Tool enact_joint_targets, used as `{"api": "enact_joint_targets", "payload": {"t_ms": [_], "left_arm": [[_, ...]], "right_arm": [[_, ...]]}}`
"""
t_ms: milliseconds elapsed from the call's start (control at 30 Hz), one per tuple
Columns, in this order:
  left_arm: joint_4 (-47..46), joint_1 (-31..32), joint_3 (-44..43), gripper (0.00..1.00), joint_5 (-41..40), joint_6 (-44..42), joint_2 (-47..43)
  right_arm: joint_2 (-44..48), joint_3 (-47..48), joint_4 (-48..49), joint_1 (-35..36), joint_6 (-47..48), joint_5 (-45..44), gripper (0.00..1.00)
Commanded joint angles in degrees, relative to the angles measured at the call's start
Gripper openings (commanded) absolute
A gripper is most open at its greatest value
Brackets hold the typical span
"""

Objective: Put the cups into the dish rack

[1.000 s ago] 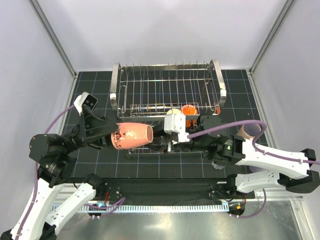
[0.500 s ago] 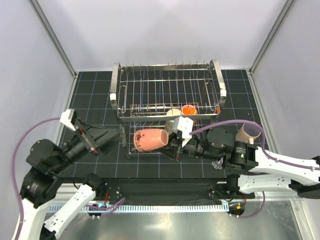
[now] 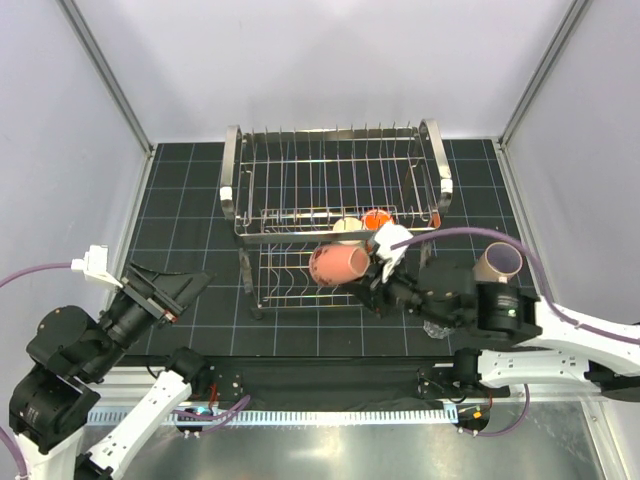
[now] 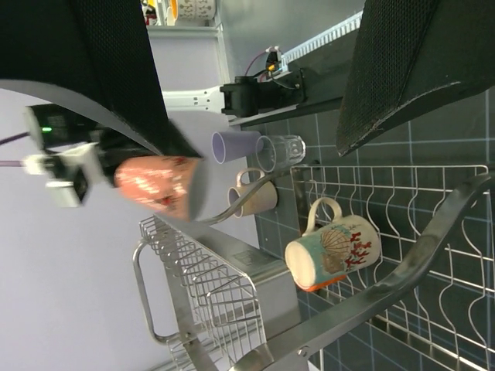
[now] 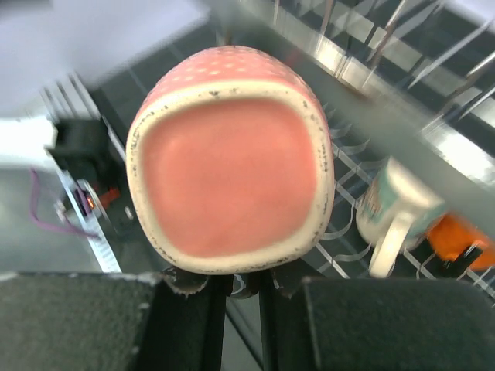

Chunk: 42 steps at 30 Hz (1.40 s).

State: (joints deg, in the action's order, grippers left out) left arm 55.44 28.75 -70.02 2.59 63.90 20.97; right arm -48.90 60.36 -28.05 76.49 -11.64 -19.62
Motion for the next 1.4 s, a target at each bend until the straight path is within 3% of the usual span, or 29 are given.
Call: {"api": "enact_joint_targets", "payload": {"t_ms": [0,167,400,600,767,967,1367], "left_arm": [[0.9,0.2,0.8,0.84,-0.5,-1.9,1.3],[0.9,0.1,2.2,0.84,-0.2,-1.6,0.7],[1.3,0.1,3.1,0.84,-0.4,-1.5,0.0],[1.2,0.1,5.1,0.83,0.1,-1.1,-0.7],[1.9,0.1,5.7,0.83,-0.2,-1.5,-1.1],[2.7,0.1,6.0,0.83,-0.4,-2.4,-0.9],[1.3,0.2,8.8,0.83,0.3,-2.6,-0.8]], "right_arm": [[0.8,11.9,0.4,0.2,0.4,-5.7,0.04],[-2.2,21.6,-3.2,0.2,2.9,-9.3,0.04],[-14.4,44.5,-12.8,-2.0,9.0,-19.0,0.04],[-24.7,58.7,-22.1,-17.4,7.8,-11.5,0.04],[-34.0,70.5,-32.5,-24.9,6.0,-9.1,0.04],[-38.9,73.7,-39.3,-34.1,3.3,-0.7,0.04],[-43.1,69.0,-45.5,-35.3,3.6,-2.6,0.04]]}}
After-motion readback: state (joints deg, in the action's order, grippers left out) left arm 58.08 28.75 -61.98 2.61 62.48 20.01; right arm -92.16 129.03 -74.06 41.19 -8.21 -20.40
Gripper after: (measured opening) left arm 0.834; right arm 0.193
